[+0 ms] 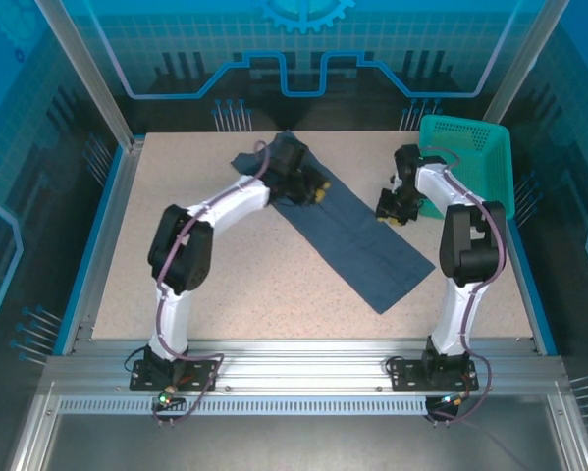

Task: Fold and stack the t-shirts

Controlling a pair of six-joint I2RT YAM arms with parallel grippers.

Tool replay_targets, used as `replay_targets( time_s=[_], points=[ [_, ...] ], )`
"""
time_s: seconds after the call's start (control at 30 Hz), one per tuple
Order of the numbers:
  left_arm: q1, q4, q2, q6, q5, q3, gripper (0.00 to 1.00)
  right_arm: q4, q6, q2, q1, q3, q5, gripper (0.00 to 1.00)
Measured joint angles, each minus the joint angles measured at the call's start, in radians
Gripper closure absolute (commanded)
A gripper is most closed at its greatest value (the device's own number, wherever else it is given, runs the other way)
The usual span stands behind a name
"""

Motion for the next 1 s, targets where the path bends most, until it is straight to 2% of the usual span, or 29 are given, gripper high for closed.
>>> replay_targets(
  time_s=[0.17, 0.33, 0.53, 0.7, 0.83, 1.0],
  points=[
    [-0.137, -0.005, 0.08, -0.115, 0.047, -0.012, 0.79, -0.025, 0.003, -0.08, 0.002, -0.08, 0.021, 0.68],
    [-0.174, -0.021, 0.106, -0.165, 0.055, -0.069, 0.81, -0.026, 0.002, -0.163, 0.002, -0.087, 0.031, 0.68],
    [-0.148, 0.005, 0.085, -0.169, 0.05, -0.183, 0.82, -0.02, 0.002, -0.213, 0.007, -0.117, 0.031, 0.67],
    [-0.109, 0.003, 0.014, -0.116, 0.043, -0.294, 0.81, -0.014, 0.002, -0.229, 0.041, -0.166, 0.024, 0.67],
    [-0.037, -0.052, -0.034, -0.022, 0.044, -0.344, 0.81, 0.002, 0.011, -0.23, 0.094, -0.197, -0.002, 0.67],
    [0.063, -0.169, -0.074, 0.14, 0.037, -0.37, 0.8, 0.034, 0.046, -0.213, 0.208, -0.201, -0.032, 0.67]
  ],
)
